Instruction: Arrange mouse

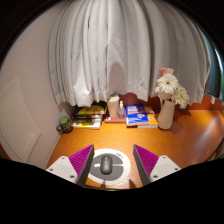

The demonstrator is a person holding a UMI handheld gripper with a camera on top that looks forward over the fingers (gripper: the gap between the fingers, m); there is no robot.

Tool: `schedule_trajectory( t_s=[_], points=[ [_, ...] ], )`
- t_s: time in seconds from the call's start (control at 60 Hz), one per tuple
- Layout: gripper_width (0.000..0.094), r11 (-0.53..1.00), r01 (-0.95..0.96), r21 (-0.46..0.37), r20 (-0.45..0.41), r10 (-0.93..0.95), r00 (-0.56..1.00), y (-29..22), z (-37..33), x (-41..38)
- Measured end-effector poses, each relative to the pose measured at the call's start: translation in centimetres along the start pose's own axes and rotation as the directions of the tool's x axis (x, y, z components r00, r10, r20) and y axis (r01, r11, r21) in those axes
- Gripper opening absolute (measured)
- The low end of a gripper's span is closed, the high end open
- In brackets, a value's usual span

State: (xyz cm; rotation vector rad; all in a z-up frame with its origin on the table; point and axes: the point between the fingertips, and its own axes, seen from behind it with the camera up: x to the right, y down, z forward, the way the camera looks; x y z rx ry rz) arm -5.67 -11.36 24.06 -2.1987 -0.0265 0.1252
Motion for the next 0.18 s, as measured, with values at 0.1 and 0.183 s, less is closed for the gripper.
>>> schedule_trajectory(
  t_s=[0.1, 0.183],
  points=[
    [0.0774, 1.000, 0.004, -0.024, -0.005, -0.004, 1.000, 1.0, 0.2, 0.0],
    [0.0771, 1.000, 0.004, -0.027, -0.010, -0.004, 1.000, 1.3, 0.2, 0.0]
  ],
)
